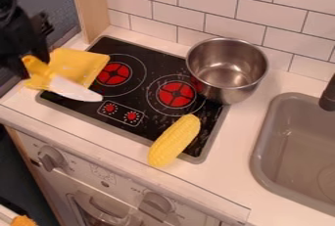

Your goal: Moved the knife to the lower left side of the burner

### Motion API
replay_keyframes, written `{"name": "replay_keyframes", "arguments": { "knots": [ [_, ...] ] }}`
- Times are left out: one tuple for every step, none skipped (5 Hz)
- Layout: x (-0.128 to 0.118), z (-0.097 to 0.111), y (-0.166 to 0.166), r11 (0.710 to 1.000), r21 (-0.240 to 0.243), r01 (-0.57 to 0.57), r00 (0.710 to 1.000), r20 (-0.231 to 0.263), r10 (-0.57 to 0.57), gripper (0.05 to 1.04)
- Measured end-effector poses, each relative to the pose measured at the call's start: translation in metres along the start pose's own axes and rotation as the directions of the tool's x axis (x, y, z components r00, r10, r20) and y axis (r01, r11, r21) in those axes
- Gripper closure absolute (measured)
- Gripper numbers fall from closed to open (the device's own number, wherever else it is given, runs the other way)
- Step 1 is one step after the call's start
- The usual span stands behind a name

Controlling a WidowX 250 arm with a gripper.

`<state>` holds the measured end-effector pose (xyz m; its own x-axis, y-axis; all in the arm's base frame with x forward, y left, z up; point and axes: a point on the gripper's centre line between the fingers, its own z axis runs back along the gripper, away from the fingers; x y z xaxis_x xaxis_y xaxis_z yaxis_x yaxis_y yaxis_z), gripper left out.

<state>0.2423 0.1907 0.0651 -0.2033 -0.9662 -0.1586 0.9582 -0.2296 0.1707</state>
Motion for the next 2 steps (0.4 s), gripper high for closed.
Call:
{"name": "replay_keyframes", "arguments": {
  "knots": [
    [-0.002, -0.016, -0.008, 0.999, -0.038, 0.022, 0.999, -0.030, -0.023, 0.561],
    [-0.004, -0.032, -0.012, 0.997, -0.072, 0.010, 0.999, -0.035, -0.012, 0.561]
  ]
}}
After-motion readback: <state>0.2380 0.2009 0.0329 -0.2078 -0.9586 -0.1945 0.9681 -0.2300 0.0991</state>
